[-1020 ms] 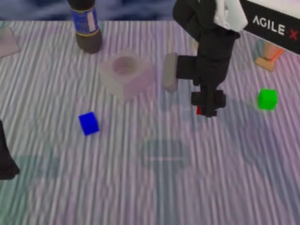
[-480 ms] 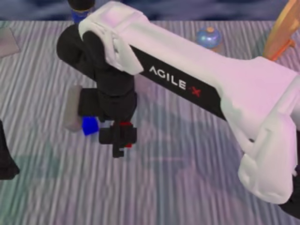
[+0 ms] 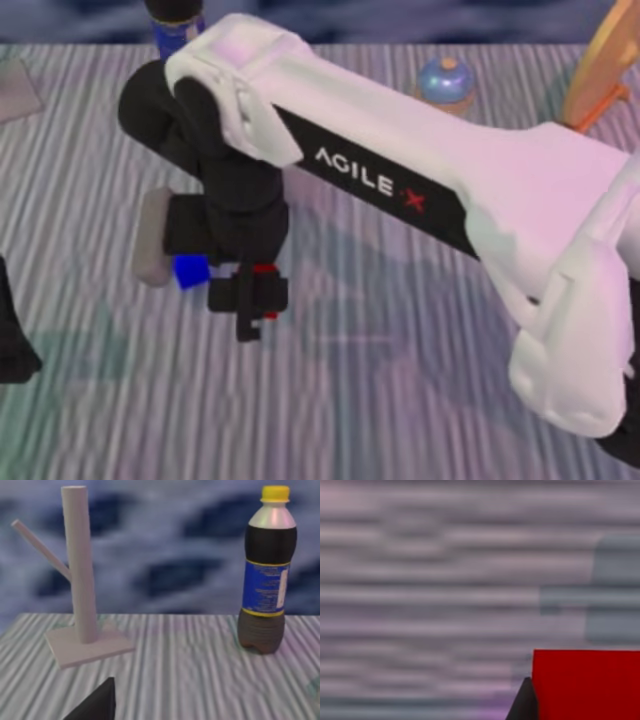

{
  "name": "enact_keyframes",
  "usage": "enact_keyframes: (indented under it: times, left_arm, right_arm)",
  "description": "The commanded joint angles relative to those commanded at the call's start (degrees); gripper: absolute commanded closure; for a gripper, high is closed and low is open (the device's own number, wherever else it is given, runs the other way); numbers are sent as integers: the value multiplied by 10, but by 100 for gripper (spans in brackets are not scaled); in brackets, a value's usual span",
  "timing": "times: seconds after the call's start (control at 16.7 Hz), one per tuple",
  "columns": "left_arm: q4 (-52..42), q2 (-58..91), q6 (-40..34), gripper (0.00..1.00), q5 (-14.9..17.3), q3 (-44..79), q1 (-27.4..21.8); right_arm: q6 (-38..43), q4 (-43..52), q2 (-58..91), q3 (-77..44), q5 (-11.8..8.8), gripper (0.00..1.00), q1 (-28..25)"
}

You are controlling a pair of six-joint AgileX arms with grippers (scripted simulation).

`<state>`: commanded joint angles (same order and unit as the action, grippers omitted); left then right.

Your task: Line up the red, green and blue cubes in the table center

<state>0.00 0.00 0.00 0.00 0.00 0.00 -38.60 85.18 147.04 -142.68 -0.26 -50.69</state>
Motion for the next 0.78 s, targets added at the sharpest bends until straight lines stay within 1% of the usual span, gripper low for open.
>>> enact_keyframes:
  times: [0.36, 0.48, 0.72, 0.78]
  left_arm:
    - [0, 0, 0, 0, 0, 0, 0]
    - [0, 0, 0, 0, 0, 0, 0]
    - [0, 0, 0, 0, 0, 0, 0]
    - [0, 0, 0, 0, 0, 0, 0]
  right_arm:
    - [0, -131, -12, 150, 0, 100, -3]
    - [0, -151, -13, 169, 0, 100, -4]
    - [0, -152, -13, 170, 0, 100, -4]
    - [0, -152, -13, 170, 0, 92, -4]
